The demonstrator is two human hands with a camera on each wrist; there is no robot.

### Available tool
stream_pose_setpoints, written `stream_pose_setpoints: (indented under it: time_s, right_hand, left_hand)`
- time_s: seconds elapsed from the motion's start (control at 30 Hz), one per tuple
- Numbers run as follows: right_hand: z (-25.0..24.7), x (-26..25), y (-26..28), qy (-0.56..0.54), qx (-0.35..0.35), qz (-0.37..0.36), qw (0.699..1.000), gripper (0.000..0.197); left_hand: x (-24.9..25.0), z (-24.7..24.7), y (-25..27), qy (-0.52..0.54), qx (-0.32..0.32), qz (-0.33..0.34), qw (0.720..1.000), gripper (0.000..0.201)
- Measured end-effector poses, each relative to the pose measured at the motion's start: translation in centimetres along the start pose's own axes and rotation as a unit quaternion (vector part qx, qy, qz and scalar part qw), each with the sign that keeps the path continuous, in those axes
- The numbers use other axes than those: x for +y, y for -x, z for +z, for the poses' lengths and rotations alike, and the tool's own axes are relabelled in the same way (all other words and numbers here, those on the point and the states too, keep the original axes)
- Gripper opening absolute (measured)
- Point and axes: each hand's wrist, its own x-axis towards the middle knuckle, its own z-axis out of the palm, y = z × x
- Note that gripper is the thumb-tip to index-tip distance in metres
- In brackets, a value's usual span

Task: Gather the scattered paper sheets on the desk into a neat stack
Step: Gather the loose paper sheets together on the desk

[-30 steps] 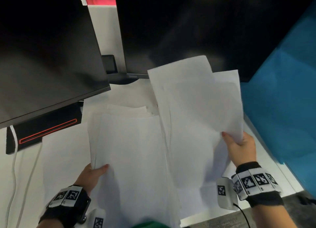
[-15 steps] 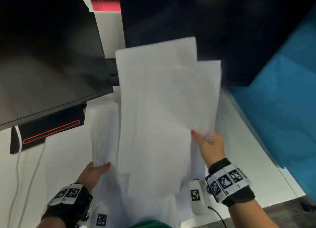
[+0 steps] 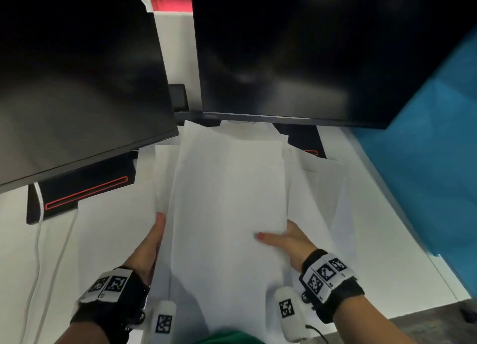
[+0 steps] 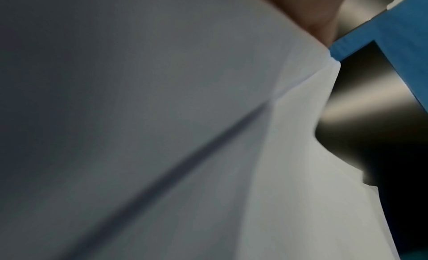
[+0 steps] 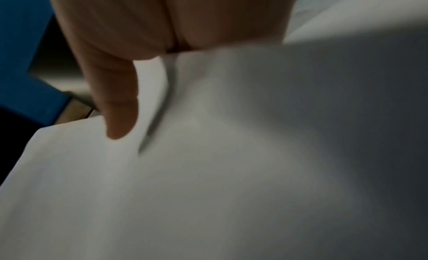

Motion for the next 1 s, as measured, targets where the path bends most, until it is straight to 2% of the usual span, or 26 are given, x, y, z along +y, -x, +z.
stream_pose_setpoints:
  time_s: [0.03, 0.07, 0.1, 0.13, 0.27, 0.33, 0.37, 0.47, 0.5, 0.53, 0.6, 0.67, 0.7, 0.77, 0.8, 0.87, 1.0]
  right_hand:
    - [0.5, 0.1, 0.0, 0.007, 0.015, -0.008, 1.0, 0.042]
    - [0.6, 0.3, -0.1, 0.008, 0.03, -0.014, 0.999, 0.036]
    - [0.8, 0.5, -0.2, 0.001, 0.039, -0.014, 0.999, 0.037]
    - [0.9, 0.7, -0.3, -0.008, 0.036, -0.012, 0.999, 0.042]
    - [0.6, 1.8, -0.2, -0.044, -0.009, 0.026, 0.999, 0.084]
    - [0.2, 2.0, -0.1, -0.056, -0.002, 0.025, 0.998, 0.088]
    - [0.1, 1.8, 0.0, -0.052, 0.015, 0.019, 0.998, 0.08]
    - [0.0, 0.9, 0.0, -0.08, 0.097, -0.001, 0.992, 0.02]
    - [-0.2, 0.6, -0.1, -0.09, 0.126, -0.006, 0.988, 0.014]
    - [-0.7, 0.5, -0.4, -0.097, 0.142, -0.006, 0.985, 0.016]
    - [-1.4, 0.1, -0.9, -0.092, 0.164, 0.003, 0.982, 0.014]
    - [-2.1, 0.1, -1.2, -0.089, 0.18, 0.015, 0.979, 0.015]
    - [-2.3, 0.1, -1.3, -0.094, 0.184, 0.017, 0.978, 0.016]
    - [-2.5, 0.4, -1.5, -0.101, 0.188, 0.022, 0.977, 0.02]
    - [-2.5, 0.5, -1.6, -0.106, 0.179, 0.026, 0.978, 0.025]
    - [-2.3, 0.5, -1.7, -0.096, 0.171, 0.033, 0.98, 0.033]
    - [-2.6, 0.9, -2.3, -0.076, 0.17, 0.051, 0.981, 0.03]
  left_hand:
    - [-0.1, -0.1, -0.2, 0.004, -0.011, 0.0, 1.0, 0.082]
    - [-0.4, -0.3, -0.6, -0.025, -0.011, 0.02, 0.999, 0.102]
    - [-0.7, -0.4, -0.9, -0.058, -0.002, 0.064, 0.996, 0.113]
    - [-1.0, -0.3, -1.0, -0.088, 0.005, 0.108, 0.99, 0.111]
    - [-1.5, 0.6, -0.9, -0.133, 0.026, 0.166, 0.977, 0.052]
    - [-1.6, 0.8, -0.9, -0.122, 0.039, 0.186, 0.974, 0.028]
    - [-1.7, 0.8, -1.0, -0.121, 0.042, 0.193, 0.973, 0.025]
    - [-1.4, 0.8, -1.0, -0.14, 0.033, 0.213, 0.966, 0.017]
    - [-1.3, 0.4, -1.1, -0.154, 0.054, 0.229, 0.96, 0.018]
    - [-1.1, -0.1, -1.2, -0.158, 0.096, 0.246, 0.952, 0.021]
    - [-1.1, -2.1, -1.4, -0.129, 0.217, 0.265, 0.931, 0.023]
    - [-0.8, -4.7, -1.3, -0.139, 0.358, 0.232, 0.894, 0.038]
    - [-0.7, -6.0, -1.0, -0.166, 0.415, 0.186, 0.875, 0.052]
    - [-0.6, -7.4, -0.3, -0.216, 0.476, 0.089, 0.848, 0.072]
    - [-0.6, -7.4, 0.1, -0.237, 0.484, 0.055, 0.841, 0.078]
    - [-0.9, -7.1, -0.1, -0.259, 0.472, 0.035, 0.842, 0.084]
    - [-1.1, -6.4, -2.0, -0.243, 0.396, 0.086, 0.881, 0.084]
